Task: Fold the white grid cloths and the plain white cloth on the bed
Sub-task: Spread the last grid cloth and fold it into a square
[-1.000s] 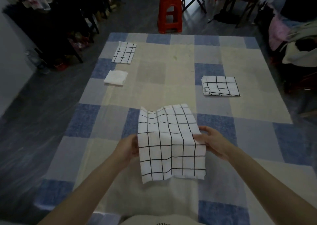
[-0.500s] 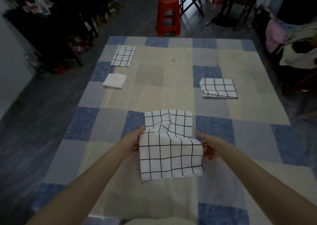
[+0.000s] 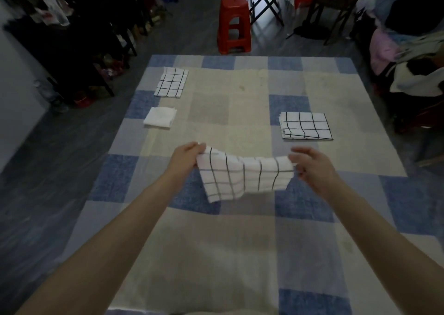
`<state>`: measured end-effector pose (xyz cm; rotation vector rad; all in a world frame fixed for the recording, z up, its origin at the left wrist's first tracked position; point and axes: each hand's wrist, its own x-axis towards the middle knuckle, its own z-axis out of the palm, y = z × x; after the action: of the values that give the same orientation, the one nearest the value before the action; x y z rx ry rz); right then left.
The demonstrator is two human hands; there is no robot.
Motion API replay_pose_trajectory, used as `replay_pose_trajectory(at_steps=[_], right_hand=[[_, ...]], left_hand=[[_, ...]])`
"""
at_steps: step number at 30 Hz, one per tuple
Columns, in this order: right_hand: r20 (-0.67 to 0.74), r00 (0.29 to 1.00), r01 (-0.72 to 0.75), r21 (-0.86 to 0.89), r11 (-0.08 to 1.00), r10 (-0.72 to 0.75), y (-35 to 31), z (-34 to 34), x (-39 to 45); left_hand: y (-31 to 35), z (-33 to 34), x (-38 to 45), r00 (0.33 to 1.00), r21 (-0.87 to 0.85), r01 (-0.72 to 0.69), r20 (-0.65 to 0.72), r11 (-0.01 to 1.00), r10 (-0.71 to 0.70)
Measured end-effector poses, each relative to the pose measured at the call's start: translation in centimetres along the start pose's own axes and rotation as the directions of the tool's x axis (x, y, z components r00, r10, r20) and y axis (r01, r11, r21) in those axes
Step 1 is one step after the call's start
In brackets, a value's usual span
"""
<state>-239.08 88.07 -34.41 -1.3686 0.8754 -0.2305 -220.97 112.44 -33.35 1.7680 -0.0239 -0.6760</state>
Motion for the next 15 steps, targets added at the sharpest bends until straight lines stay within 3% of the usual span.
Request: replay_pose_trajectory(at_steps=[5, 8, 11, 15], right_hand=[[-0.052, 0.961, 0.274, 0.008, 0.962, -0.273, -2.3, -1.5, -3.3], [-0.031, 0.947, 0.316, -0.082, 0.945, -0.319, 0.7, -2.2, -5.1], [-0.025, 0.971, 0.224, -0.249, 0.942, -0.237, 5.6, -2.9, -5.9], [0.025, 0.997, -0.061, -0.415, 0.908, 0.078, 11.9, -4.0, -6.4]], left_hand=[[2.5, -0.2, -1.7, 0.965, -0.010, -0.260, 0.022, 0.966, 0.260], [0.2, -0.3, -2.6, 0.954, 0.081, -0.290, 0.098, 0.954, 0.282], [-4.7, -0.1, -2.5, 0.968, 0.285, -0.230, 0.163, 0.930, 0.190], [-11.5, -0.1, -2.3, 0.976, 0.551, -0.180, 0.206, 0.815, 0.077]])
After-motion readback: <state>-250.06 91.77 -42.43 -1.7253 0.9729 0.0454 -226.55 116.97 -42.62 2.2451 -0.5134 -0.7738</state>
